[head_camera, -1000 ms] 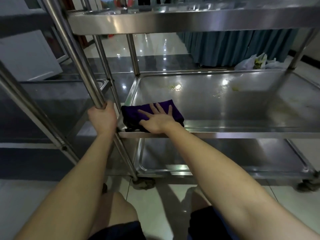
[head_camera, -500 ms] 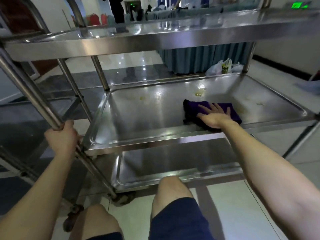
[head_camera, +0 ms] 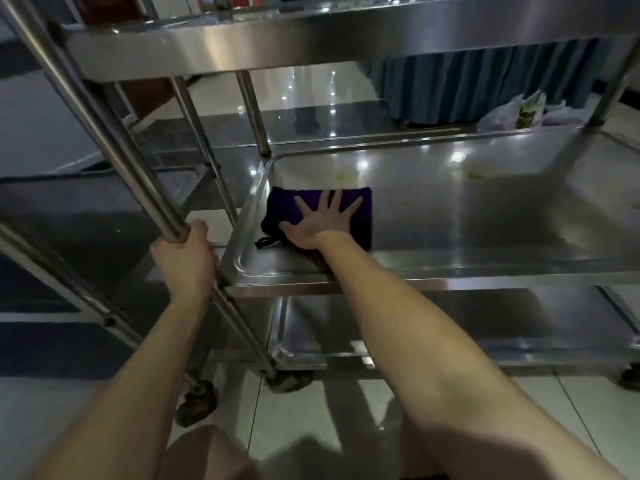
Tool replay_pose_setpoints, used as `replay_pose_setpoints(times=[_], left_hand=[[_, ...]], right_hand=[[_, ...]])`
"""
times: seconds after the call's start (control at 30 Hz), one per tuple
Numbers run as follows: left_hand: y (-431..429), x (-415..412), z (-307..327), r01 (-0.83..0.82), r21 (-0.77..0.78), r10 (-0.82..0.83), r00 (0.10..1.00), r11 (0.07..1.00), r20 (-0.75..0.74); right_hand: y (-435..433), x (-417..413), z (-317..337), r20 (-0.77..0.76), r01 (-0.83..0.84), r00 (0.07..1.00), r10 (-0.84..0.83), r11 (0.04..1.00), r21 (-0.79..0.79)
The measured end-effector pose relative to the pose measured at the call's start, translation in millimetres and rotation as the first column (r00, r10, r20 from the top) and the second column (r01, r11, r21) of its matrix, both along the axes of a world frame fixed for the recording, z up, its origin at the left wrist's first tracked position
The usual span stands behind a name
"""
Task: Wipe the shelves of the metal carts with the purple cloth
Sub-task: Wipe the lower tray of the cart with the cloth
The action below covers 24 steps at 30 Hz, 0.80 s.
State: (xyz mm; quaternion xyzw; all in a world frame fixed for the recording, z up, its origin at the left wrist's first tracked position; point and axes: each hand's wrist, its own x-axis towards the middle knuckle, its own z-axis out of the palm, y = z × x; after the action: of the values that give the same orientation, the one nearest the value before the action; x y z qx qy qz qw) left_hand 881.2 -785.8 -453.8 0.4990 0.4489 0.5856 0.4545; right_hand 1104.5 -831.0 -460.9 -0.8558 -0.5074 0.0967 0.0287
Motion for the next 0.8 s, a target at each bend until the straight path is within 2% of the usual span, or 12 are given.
replay_pose_setpoints(times=[0.17, 0.27, 0.4, 0.57, 0.63, 0.67, 0.7, 0.73, 0.8], left_hand=[[-5.3, -3.0, 2.5, -0.020, -0.016, 0.019, 1.000, 1.000, -0.001], [-7.7, -4.1, 7.4, -0.010, -0.042, 0.009, 1.000, 0.999, -0.030], [-5.5, -4.4, 10.5, -0.061, -0.041, 0.057, 0.993, 0.997, -0.101], [-6.7, -7.3, 9.5, -0.103, -0.052, 0.097, 0.990, 0.993, -0.105], [-29.1, -13.5, 2.1, -0.262, 0.068, 0.270, 0.948, 0.963, -0.169], [-48.5, -11.1, -3.6, -0.281, 0.229, 0.328, 0.922, 0.932, -0.205], [-70.5, -3.2, -8.7, -0.206, 0.408, 0.327, 0.911, 0.890, -0.253], [-89.1, 9.0, -14.7, -0.045, 0.550, 0.268, 0.904, 0.834, -0.333], [-120.5, 43.3, -19.6, 0.314, 0.614, 0.104, 0.830, 0.724, -0.547]], right_hand=[[-14.0, -39.3, -4.2, -0.064, -0.259, 0.964, 0.257, 0.966, -0.023], [-55.9, -27.5, -0.4, -0.133, -0.301, 0.944, 0.303, 0.953, 0.030], [-119.8, 22.7, 5.6, -0.108, -0.235, 0.965, 0.241, 0.970, 0.062], [-220.7, 112.9, 0.7, -0.026, 0.049, 0.999, -0.047, 0.997, 0.062], [-234.0, 119.0, -2.8, 0.018, 0.091, 0.995, -0.093, 0.992, 0.084], [-234.5, 117.9, -4.2, 0.035, 0.097, 0.994, -0.101, 0.991, 0.089], [-233.3, 116.2, -5.1, 0.039, 0.102, 0.994, -0.106, 0.990, 0.095], [-231.3, 114.0, -5.6, 0.038, 0.103, 0.993, -0.108, 0.989, 0.102], [-231.8, 110.7, -5.7, 0.049, 0.114, 0.992, -0.119, 0.988, 0.107]])
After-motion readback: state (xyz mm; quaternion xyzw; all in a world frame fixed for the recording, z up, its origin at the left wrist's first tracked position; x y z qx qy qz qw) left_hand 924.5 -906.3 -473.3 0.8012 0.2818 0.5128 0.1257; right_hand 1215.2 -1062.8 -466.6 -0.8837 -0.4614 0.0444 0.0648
